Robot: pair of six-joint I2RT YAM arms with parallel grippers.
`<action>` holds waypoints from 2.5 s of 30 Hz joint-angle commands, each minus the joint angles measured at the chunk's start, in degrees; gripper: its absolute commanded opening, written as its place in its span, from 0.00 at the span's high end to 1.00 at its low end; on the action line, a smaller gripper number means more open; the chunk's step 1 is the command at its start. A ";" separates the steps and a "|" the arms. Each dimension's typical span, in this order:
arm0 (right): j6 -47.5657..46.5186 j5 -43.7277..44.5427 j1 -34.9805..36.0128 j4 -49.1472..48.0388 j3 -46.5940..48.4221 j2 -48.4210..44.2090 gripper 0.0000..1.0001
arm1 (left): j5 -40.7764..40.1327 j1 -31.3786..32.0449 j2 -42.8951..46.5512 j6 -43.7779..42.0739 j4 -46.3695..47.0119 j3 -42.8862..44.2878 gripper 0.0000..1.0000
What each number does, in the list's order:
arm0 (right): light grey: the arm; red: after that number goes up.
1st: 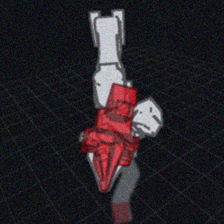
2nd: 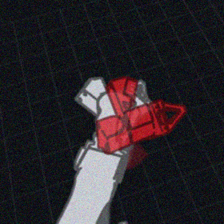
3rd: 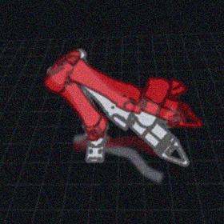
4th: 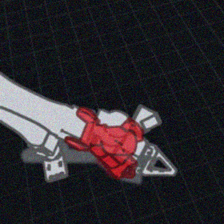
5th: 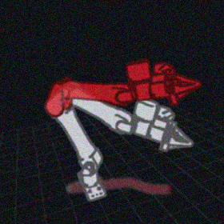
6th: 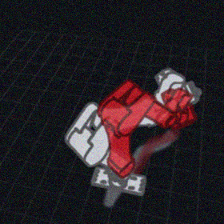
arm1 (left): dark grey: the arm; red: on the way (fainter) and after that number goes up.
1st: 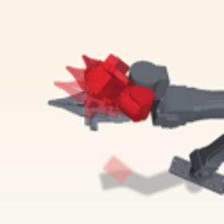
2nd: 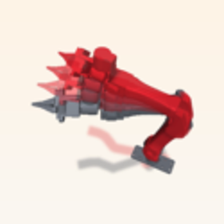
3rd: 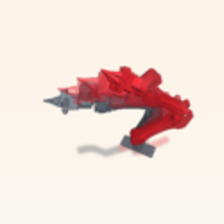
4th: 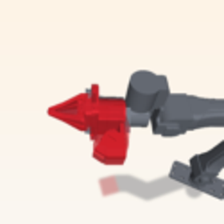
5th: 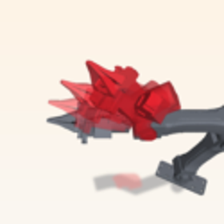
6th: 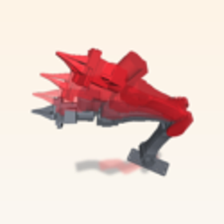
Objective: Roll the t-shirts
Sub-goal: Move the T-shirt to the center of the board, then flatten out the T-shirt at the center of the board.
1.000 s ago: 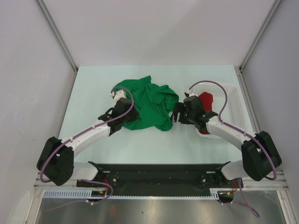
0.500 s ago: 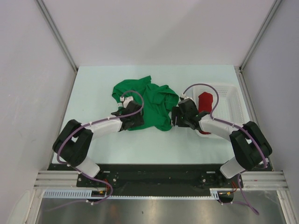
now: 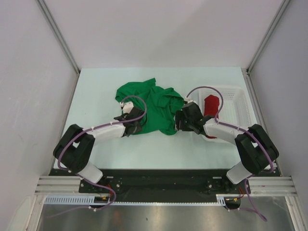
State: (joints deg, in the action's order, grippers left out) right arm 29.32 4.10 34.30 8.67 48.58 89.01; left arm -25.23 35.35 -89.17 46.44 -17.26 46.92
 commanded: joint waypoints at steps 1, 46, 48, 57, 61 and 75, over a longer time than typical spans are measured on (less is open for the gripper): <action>-0.32 1.17 0.41 -1.72 2.49 0.72 0.31 | -0.78 0.07 -0.40 -0.47 0.74 -0.77 0.68; -2.42 7.68 -5.12 -7.00 16.99 15.75 0.41 | 2.03 -12.15 -2.58 -12.24 -4.97 15.47 0.52; -2.43 7.68 -5.04 -6.73 16.90 15.67 0.43 | 1.51 -11.10 -4.95 -12.42 -6.82 17.77 0.53; -3.31 6.36 -4.86 -7.70 17.08 16.19 0.51 | 0.80 -3.10 -4.35 -9.96 -6.48 12.77 0.50; -3.13 6.27 -4.69 -7.44 17.17 16.37 0.55 | 0.54 -1.17 -5.57 -9.52 -6.65 11.18 0.47; -4.62 3.81 -4.60 -9.63 19.80 19.18 0.58 | -2.01 -0.46 -5.67 -9.61 -6.65 8.63 0.52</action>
State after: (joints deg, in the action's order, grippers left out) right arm 26.24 8.40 29.45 1.87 65.17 106.91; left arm -25.39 34.57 -95.24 36.05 -24.29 56.58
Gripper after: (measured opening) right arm 0.423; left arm 0.500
